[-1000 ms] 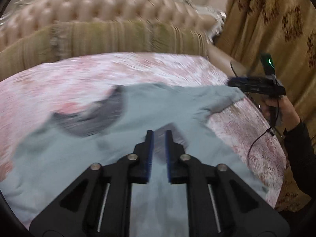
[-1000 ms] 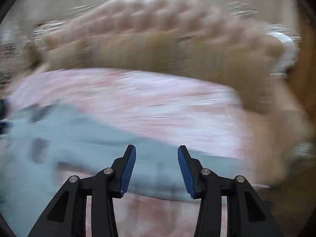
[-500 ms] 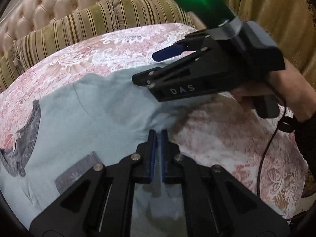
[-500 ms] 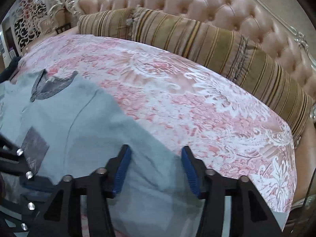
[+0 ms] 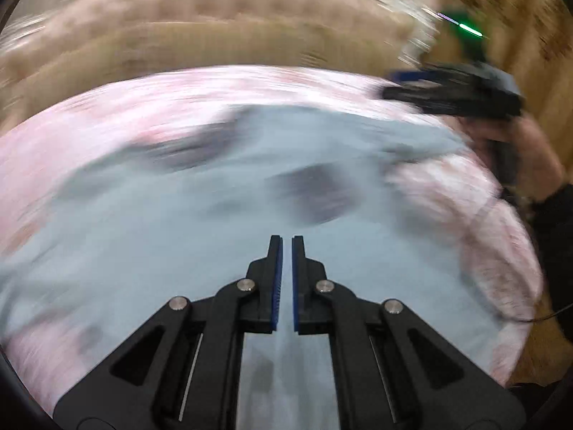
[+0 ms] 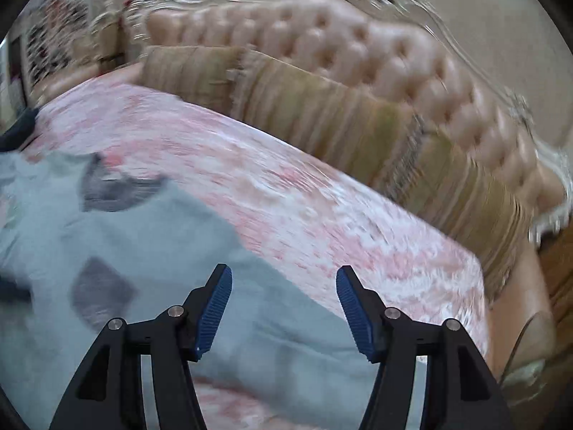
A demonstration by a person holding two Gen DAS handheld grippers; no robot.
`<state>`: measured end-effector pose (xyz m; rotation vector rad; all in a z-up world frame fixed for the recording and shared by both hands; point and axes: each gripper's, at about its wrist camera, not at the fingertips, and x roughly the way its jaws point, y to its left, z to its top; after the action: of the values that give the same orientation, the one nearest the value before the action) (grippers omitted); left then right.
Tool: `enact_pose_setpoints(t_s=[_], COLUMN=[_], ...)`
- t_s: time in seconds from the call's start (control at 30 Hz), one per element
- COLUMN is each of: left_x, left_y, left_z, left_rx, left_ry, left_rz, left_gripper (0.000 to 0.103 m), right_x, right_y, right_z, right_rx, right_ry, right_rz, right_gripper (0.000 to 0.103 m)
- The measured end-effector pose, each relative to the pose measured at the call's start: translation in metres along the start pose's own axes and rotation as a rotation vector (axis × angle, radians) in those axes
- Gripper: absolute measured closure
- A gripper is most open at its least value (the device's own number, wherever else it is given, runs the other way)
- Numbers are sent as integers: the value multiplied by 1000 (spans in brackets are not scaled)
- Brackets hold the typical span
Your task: Fold clothes
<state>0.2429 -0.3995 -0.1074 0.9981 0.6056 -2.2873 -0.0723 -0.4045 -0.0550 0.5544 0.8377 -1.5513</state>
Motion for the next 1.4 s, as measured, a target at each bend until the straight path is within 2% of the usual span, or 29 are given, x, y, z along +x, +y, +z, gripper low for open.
enact_pose_setpoints(t_s=[0.1,0.2,0.27,0.33,0.37,0.43,0.5,0.6,0.63,0.67,0.7,0.8,0.97,1.0,1.03,1.07,1.1,1.17,1.3,1.37,1.4], left_x=[-63,-116,-144,-165,-168,-167,-166,-163,-162,-160,-158,-157,-152,-151,-150,-148,-147,-151,-189,-209,-214], left_y=[96,166,204,234,243,256,263,273,276,277,278,280,283,289,291,292,294,292,262,260,266], left_z=[-49,-95,-124,-148,-156,-170,-174,-175,-174,-174,-174,-175,-171,-170,-168,-166,-164,-162,-141,-131,-128], left_rx=[-171,-313,-401,-471,-492,-528,-554,-593,-607,-613,-619,-625,-620,-648,-652,-656,-660,-672,-570,-542,-548], left_ry=[-71,-135,-167,-186,-181,-172,-178,-189,-193,-202,-212,-222,-226,-232,-228,-223,-219,-205,-221,-207,-168], left_rz=[205,367,441,493,490,480,465,442,434,439,443,456,454,431,419,407,396,390,457,528,537], left_gripper=[99,96,90,84,82,81,81,80,74,56,51,50,50,51,57,93,97,97,97,97,97], right_x=[-26,-42,-37,-23,-15,2,15,39,44,49,54,66,71,73,77,80,82,81,80,81,80], right_y=[48,102,151,193,211,249,274,300,303,305,306,300,274,272,271,271,272,273,279,279,278], right_z=[32,64,85,96,99,99,98,92,90,87,84,76,68,67,65,63,61,56,55,56,57], right_rx=[-62,-110,-144,-177,-182,-173,-182,-178,-171,-166,-162,-151,-74,-73,-72,-72,-81,-109,-154,-146,-141], right_ry=[-32,-75,-79,-62,-48,-11,4,20,23,25,35,50,34,37,46,56,53,35,28,33,36], right_rz=[148,304,383,403,415,503,540,496,490,483,473,423,409,406,405,409,413,401,386,387,388], right_gripper=[41,36,32,32,32,32,32,32,32,32,32,32,32,32,32,32,32,31,27,27,27])
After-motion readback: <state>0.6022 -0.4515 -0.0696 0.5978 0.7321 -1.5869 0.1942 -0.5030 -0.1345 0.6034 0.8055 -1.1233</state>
